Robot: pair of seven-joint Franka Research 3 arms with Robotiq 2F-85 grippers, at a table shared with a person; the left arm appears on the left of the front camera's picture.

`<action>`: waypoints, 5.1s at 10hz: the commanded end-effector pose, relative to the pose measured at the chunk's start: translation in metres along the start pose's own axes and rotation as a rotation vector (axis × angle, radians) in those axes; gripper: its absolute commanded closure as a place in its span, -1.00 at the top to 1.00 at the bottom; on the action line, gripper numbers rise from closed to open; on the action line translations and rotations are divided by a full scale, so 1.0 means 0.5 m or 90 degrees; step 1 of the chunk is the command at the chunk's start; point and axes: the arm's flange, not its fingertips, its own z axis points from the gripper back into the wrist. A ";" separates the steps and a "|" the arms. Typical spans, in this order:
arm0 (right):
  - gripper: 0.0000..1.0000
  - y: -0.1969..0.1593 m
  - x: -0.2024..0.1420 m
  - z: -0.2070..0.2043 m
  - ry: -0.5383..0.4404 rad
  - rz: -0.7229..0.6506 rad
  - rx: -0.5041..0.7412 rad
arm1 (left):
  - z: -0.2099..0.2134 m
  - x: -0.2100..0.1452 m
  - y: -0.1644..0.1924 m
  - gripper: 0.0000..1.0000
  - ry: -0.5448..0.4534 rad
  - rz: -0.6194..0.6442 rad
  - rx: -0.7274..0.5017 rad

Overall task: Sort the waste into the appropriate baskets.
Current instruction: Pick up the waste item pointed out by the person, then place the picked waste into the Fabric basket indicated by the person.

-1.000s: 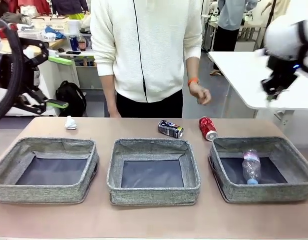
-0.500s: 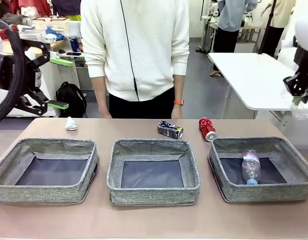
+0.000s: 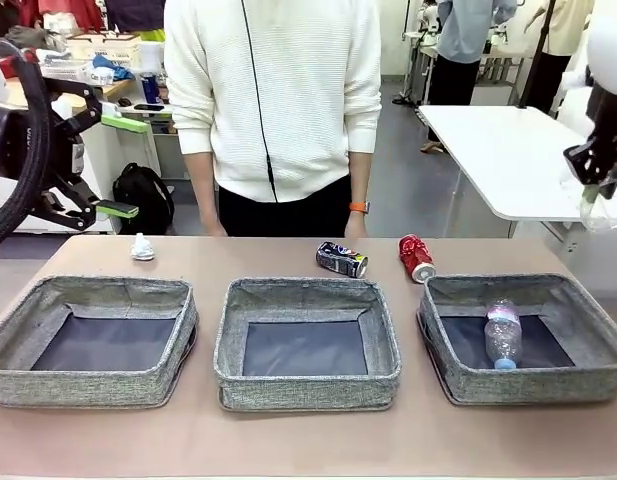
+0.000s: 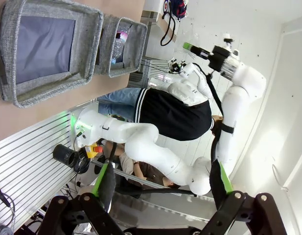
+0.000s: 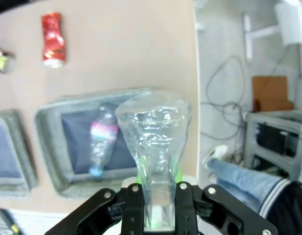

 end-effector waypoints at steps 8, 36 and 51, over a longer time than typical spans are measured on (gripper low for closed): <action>-0.59 0.484 0.029 0.404 0.078 0.106 0.219 | -0.002 -0.001 -0.007 1.00 0.001 0.007 -0.013; -0.59 0.595 0.023 0.447 0.063 0.173 0.172 | -0.002 -0.001 -0.007 1.00 0.001 0.007 -0.013; -0.59 0.426 0.047 0.287 0.069 0.198 0.086 | -0.002 -0.001 -0.007 1.00 0.001 0.007 -0.013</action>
